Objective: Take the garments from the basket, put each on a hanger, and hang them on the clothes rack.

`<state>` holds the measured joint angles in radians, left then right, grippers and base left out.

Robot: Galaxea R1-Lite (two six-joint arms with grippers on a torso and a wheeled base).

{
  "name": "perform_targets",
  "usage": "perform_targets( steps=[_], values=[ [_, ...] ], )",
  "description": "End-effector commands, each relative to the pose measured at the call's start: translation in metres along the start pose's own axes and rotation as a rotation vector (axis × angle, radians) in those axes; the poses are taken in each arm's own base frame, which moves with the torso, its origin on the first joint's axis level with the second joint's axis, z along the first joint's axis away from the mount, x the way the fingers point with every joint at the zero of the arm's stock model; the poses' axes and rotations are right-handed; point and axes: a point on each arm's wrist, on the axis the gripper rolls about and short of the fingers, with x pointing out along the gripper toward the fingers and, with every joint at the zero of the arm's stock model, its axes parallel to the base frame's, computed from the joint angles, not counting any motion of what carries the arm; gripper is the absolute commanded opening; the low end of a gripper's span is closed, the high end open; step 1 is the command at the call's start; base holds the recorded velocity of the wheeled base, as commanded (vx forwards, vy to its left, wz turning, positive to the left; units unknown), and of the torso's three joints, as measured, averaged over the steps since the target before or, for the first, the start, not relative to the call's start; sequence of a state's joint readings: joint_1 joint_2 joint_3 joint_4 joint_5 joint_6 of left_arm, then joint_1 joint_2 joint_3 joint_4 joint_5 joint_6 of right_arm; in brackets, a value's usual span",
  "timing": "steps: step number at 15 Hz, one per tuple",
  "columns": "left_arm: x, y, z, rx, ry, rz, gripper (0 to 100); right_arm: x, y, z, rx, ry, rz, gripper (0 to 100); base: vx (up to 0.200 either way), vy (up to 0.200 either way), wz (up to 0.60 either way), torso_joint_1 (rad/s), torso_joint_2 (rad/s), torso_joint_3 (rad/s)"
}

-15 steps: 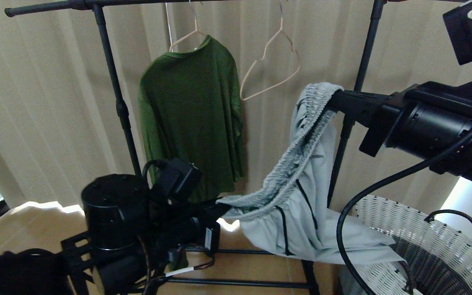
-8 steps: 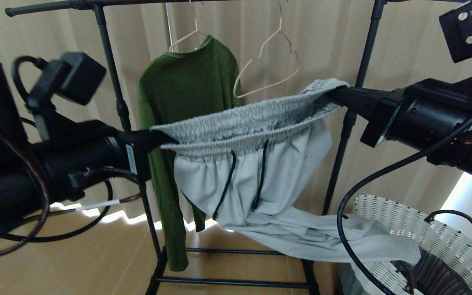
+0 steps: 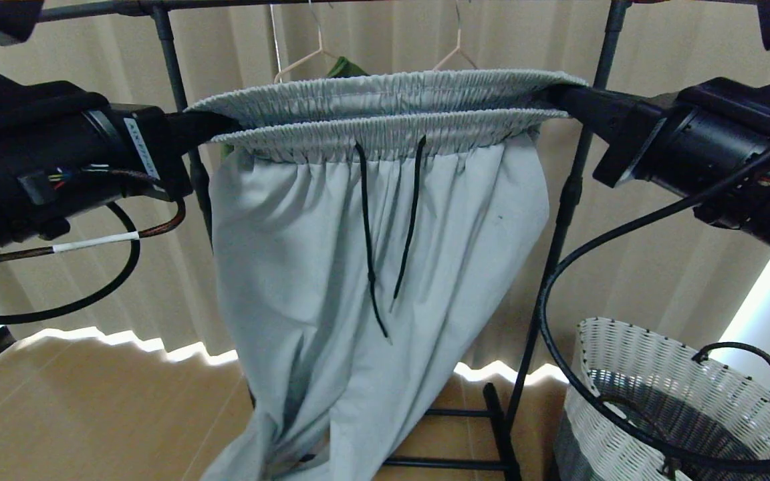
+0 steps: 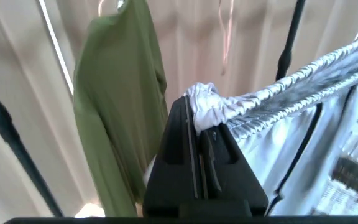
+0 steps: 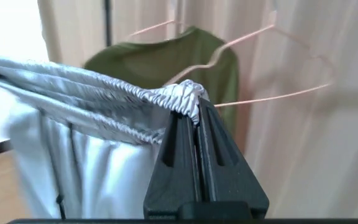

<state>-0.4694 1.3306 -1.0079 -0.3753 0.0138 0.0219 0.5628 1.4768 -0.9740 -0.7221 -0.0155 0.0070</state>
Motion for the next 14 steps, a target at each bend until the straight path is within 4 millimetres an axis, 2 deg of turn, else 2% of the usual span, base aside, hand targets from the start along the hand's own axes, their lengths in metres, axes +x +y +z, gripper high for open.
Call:
perform_targets(
  steps=[1,3,4,5,7,9,11,14],
  values=[
    [0.001,-0.009,-0.009,-0.003,0.037,-0.035,0,-0.003,-0.013,-0.015,-0.037,0.052,-0.055,0,0.000,0.000,0.00,0.000,0.00,0.000],
    [0.017,-0.013,-0.032,0.001,0.122,-0.038,0,-0.021,-0.030,-0.041,-0.087,0.152,-0.122,0,0.000,0.000,0.00,0.000,0.00,0.000],
    [0.027,-0.016,-0.031,0.003,0.125,-0.030,0,-0.027,-0.039,-0.050,-0.096,0.190,-0.156,0,0.000,0.000,0.00,0.000,0.00,0.000],
    [0.036,-0.020,-0.026,0.003,0.109,-0.021,0,-0.029,-0.045,-0.051,-0.098,0.195,-0.180,0,0.000,0.000,0.00,0.000,0.00,0.000],
    [0.051,-0.021,0.000,0.000,0.034,0.002,0,-0.031,-0.054,-0.045,-0.104,0.173,-0.229,0,0.000,0.000,0.00,0.000,0.00,0.000],
    [0.053,-0.024,0.017,-0.001,0.023,-0.008,0,-0.026,-0.056,-0.032,-0.106,0.126,-0.236,0,0.000,0.000,0.00,0.000,0.00,0.000],
    [0.051,-0.028,0.019,-0.001,0.031,-0.021,0,-0.021,-0.056,-0.018,-0.106,0.075,-0.233,0,0.000,0.000,0.00,0.000,0.00,0.000],
    [0.047,-0.028,0.007,0.005,0.084,-0.019,0,-0.018,-0.057,-0.017,-0.105,0.072,-0.229,0,0.000,0.000,0.00,0.000,0.00,0.000]
  ],
)
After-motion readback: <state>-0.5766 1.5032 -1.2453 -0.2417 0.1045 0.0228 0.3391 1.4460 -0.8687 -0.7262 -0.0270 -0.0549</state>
